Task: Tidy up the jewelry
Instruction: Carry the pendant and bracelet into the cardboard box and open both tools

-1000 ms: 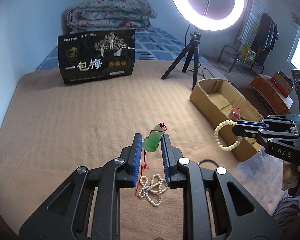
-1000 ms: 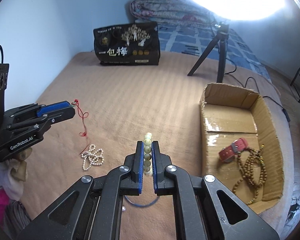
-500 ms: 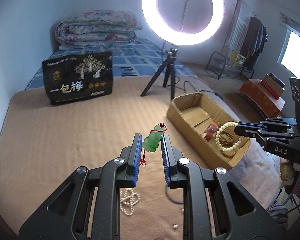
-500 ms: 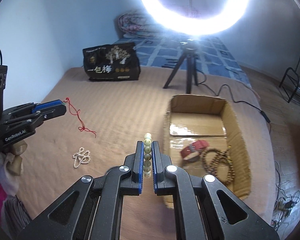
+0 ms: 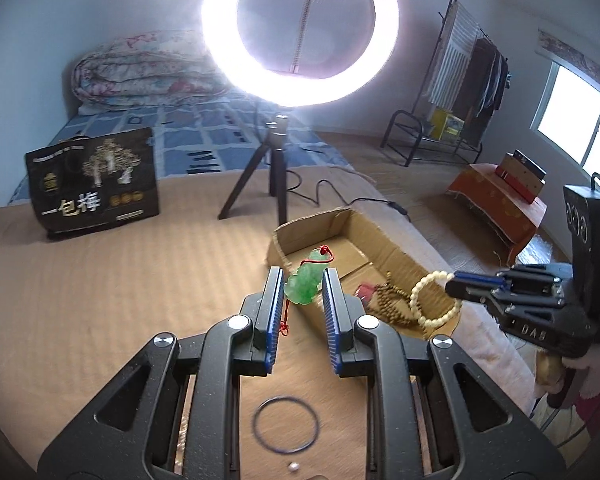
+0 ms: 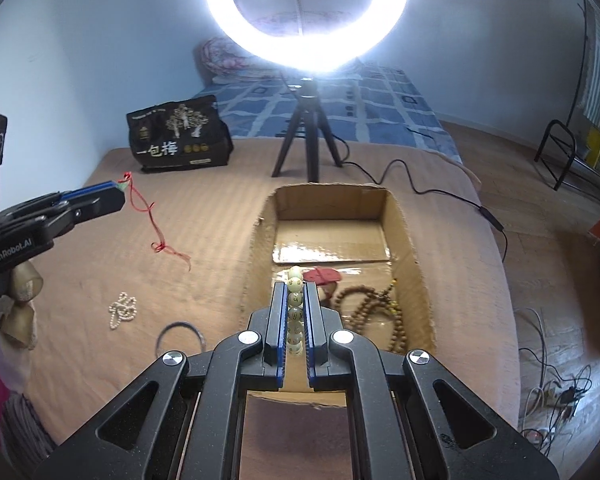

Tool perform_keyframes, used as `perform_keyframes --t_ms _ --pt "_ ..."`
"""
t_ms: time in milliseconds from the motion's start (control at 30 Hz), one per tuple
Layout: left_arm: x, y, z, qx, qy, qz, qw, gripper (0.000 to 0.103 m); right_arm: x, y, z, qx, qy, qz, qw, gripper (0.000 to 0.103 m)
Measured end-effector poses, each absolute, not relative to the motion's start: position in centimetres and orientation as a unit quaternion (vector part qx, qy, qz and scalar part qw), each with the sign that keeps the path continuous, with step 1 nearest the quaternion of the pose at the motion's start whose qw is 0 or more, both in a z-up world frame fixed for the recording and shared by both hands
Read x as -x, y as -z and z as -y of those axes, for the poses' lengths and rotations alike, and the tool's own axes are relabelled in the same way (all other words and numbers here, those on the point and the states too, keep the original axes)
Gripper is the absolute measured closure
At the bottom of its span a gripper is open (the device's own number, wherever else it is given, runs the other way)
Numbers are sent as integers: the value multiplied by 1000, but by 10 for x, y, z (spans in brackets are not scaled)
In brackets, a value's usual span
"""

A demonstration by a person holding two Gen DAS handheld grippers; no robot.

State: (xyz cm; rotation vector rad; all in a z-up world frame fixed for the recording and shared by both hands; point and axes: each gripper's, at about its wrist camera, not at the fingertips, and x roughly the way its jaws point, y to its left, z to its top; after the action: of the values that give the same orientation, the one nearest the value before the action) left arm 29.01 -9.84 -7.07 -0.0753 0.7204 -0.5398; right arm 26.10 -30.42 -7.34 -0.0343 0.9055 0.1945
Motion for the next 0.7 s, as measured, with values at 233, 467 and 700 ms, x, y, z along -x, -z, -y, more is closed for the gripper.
perform_keyframes --t_ms 233,467,700 --pt "-306 67 132 31 276 -344 897 84 -264 81 321 11 -91 -440 893 97" --pt "-320 61 162 25 291 -335 896 84 -266 88 327 6 -95 -443 891 97" --pt "-334 81 185 16 292 -350 890 84 -270 97 332 -2 -97 -449 888 97"
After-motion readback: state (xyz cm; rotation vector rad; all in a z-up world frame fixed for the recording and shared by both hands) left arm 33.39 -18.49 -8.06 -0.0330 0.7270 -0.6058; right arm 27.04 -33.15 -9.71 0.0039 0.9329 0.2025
